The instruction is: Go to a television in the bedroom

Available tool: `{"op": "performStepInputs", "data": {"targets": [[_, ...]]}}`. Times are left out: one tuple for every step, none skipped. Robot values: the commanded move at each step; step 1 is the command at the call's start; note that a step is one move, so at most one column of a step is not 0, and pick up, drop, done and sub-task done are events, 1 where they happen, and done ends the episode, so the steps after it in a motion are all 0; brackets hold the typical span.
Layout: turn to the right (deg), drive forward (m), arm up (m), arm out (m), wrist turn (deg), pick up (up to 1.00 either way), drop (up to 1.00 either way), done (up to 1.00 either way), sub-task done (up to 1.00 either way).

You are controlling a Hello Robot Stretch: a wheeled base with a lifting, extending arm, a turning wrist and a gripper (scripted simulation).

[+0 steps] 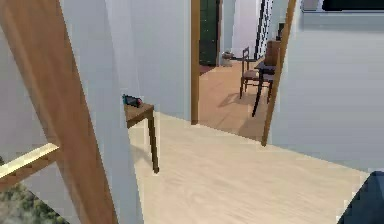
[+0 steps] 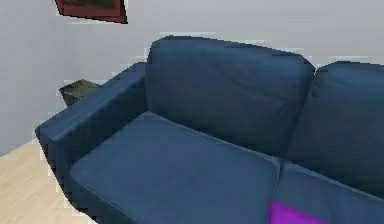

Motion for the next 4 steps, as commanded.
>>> {"op": "performStepInputs", "data": {"targets": [[6.0,0.0,0.0,0.0,0.0,0.0,0.0,0.0,0.0],[0.0,1.0,0.0,0.0,0.0,0.0,0.0,0.0,0.0],[0.0,1.0,0.0,0.0,0.0,0.0,0.0,0.0,0.0],[0.0,0.6,0.0,0.0,0.0,0.0,0.0,0.0,0.0]]}}
